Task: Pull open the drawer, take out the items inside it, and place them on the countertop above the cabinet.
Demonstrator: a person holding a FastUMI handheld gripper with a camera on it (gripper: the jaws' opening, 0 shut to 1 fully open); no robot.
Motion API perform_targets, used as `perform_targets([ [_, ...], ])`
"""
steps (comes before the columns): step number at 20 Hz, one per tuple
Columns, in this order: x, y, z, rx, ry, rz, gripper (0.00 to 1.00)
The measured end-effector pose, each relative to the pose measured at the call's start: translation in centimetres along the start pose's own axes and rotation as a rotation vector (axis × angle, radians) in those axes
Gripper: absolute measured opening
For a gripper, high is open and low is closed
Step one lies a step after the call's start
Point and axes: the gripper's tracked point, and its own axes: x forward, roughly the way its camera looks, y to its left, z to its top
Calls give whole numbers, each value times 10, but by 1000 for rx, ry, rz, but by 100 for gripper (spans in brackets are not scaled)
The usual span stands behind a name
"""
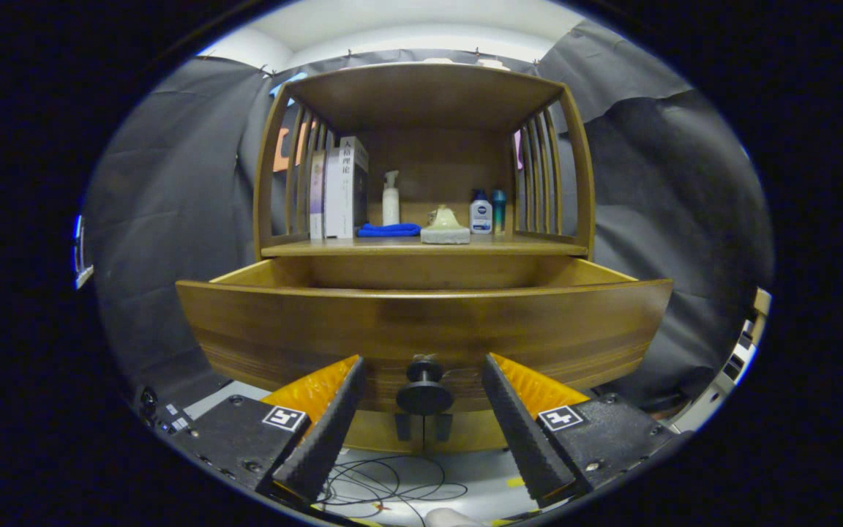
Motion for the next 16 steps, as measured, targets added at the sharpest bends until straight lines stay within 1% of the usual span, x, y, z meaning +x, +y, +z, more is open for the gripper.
perform_targets([
  [4, 14, -3, -1, -3, 0, -17, 100],
  [14, 15, 3, 3, -5, -21, -24, 100],
  [16, 22, 2, 3, -5, -6, -26, 100],
])
